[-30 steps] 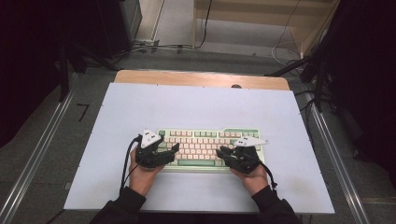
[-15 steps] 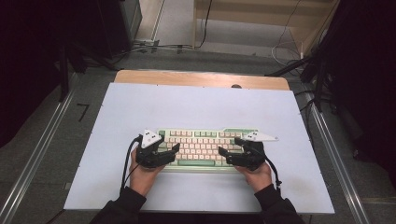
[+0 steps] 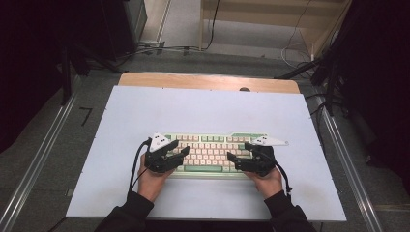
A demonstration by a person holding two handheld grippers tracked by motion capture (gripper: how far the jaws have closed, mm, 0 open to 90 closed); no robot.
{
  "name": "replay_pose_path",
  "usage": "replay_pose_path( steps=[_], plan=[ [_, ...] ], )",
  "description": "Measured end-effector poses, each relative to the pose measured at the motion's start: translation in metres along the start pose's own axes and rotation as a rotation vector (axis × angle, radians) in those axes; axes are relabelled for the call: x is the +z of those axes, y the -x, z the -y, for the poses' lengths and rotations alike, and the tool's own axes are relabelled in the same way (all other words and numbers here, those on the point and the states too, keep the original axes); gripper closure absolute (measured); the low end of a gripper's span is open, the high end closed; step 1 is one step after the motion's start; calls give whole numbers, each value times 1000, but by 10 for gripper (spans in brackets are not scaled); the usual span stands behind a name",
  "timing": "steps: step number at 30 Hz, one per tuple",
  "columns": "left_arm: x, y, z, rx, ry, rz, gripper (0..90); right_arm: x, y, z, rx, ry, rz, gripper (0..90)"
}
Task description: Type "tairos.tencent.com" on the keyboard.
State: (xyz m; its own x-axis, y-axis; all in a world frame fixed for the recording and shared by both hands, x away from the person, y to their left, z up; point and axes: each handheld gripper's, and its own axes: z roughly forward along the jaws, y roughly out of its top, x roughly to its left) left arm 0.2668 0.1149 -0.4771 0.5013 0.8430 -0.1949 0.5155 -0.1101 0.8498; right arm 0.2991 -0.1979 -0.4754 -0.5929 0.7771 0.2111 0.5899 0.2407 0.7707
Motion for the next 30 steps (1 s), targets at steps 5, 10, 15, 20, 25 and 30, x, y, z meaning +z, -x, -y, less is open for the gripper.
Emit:
replay_pose_path(
  steps=[5, 10, 15, 20, 25, 30],
  plan=[
    [7, 2, -2, 9, -19, 41, 796, 0, -1, 0, -1, -4, 3, 163],
    [14, 4, -4, 12, -37, 48, 900, 1, -1, 1, -6, -13, 6, 170],
    [20, 5, -4, 9, -52, 53, 900, 1, -2, 1, -7, -16, 12, 173],
    [26, 7, -4, 13, -65, 66, 900, 1, -3, 2, -11, -18, 15, 177],
    [33, 10, -5, 18, -75, 70, 900, 2, -3, 2, -12, -20, 17, 178],
    [40, 12, -6, 13, -86, 73, 900, 2, -3, 2, -18, -20, 19, 181]
  ],
)
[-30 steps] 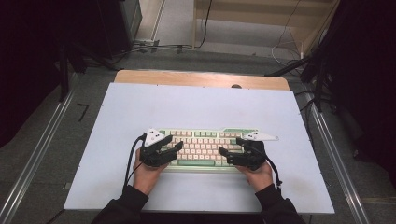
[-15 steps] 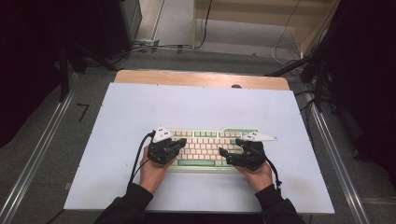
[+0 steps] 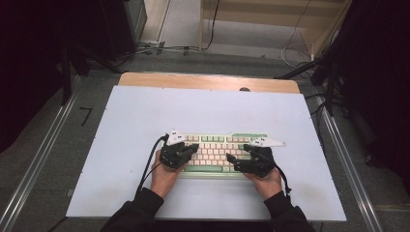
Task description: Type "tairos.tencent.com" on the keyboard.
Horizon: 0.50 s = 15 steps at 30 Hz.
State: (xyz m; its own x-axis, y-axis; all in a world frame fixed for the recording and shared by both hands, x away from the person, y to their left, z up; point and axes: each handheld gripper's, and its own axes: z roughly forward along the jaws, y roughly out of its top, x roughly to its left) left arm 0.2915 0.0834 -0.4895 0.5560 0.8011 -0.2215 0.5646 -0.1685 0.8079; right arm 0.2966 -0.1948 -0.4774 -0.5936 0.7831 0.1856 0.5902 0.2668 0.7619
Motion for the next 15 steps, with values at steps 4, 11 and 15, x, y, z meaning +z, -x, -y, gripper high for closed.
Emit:
replay_pose_path(
  steps=[4, 11, 15],
  plan=[
    [5, 1, -1, 3, -10, -1, 900, 0, 0, 0, 1, 0, 1, 182],
    [9, 0, -1, 2, -21, -5, 900, -1, 0, 0, 0, -2, 3, 184],
    [10, 1, 0, 3, -29, -6, 900, -1, 0, 0, -3, -1, 3, 184]
  ],
)
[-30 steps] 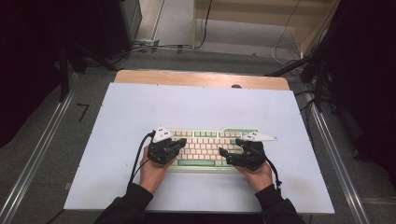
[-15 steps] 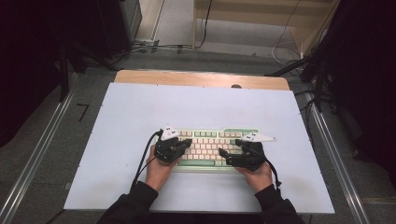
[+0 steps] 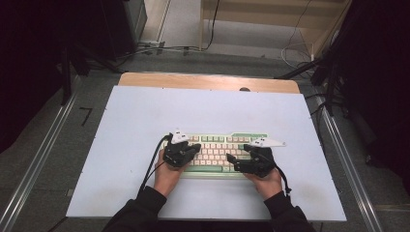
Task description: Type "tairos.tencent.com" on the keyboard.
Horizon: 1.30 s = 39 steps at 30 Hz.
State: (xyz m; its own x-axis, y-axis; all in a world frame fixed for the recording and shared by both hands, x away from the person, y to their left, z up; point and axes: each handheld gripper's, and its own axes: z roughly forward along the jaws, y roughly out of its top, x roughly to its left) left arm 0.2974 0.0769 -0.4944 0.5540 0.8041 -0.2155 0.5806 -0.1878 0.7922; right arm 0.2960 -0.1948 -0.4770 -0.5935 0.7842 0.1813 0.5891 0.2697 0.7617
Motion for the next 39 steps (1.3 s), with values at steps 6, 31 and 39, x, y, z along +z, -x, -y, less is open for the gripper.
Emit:
replay_pose_path(
  steps=[6, 31, 39],
  plan=[
    [0, 0, 0, -2, -3, 4, 900, 0, 0, 0, 0, 0, 0, 185],
    [-28, -6, -11, -71, 82, -20, 403, -1, 0, 0, -2, 3, 4, 188],
    [-38, -12, -12, -72, 96, -46, 349, -1, 1, 0, -3, 4, 4, 188]
  ],
)
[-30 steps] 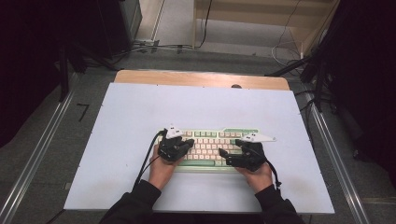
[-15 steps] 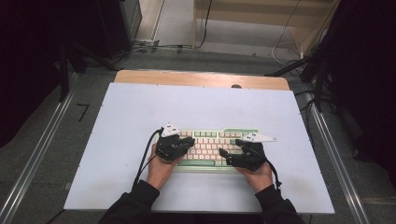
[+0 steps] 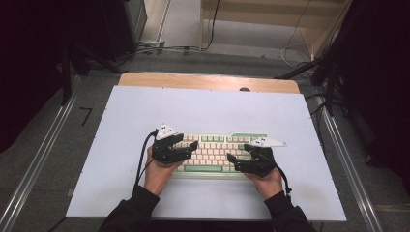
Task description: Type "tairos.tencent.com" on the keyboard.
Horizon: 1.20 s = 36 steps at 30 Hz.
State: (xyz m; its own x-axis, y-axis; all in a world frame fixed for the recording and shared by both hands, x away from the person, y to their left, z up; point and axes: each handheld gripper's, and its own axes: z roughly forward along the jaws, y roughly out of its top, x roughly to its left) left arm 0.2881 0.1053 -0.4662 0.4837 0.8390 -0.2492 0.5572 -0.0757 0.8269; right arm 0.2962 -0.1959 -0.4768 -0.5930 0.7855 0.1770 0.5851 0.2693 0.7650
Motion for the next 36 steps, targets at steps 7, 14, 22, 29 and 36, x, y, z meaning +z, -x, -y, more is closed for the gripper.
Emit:
replay_pose_path(
  steps=[7, 14, 22, 29, 36],
  plan=[
    [-3, -6, 1, 0, -6, -34, 336, 0, 0, 0, 0, 1, 0, 188],
    [-4, -11, 3, -7, -12, -67, 334, 0, 0, 0, 2, 0, -2, 188],
    [-6, -12, 6, 13, -11, -77, 524, 0, 0, 0, -1, -1, 0, 188],
    [-1, -10, 9, 43, -47, -18, 886, 0, 0, 0, -2, -3, 0, 188],
    [7, -5, 13, 70, -89, -6, 900, 0, -1, 0, -2, -6, 0, 188]
  ],
)
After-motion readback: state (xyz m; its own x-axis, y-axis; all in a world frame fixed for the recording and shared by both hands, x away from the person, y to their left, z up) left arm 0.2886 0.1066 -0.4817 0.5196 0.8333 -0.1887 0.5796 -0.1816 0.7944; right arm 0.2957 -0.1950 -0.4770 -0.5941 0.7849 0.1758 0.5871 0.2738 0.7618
